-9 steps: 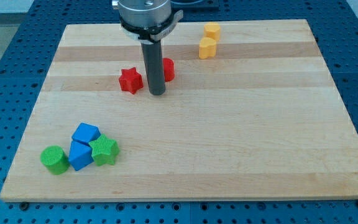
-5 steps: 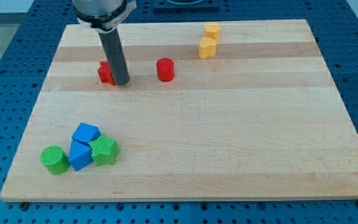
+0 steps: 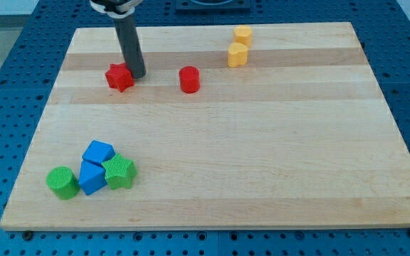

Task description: Slide the red star to the center left of the board

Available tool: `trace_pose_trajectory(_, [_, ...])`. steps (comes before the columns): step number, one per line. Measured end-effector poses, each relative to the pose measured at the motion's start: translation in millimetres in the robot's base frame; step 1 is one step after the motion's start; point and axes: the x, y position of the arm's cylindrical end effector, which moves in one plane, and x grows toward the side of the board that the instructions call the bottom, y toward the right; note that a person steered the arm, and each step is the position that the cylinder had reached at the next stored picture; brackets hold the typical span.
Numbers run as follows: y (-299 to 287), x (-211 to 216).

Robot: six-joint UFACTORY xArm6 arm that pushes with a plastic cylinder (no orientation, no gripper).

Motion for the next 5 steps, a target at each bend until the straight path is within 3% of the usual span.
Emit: trace_pose_trajectory(5, [-59.6,48.0])
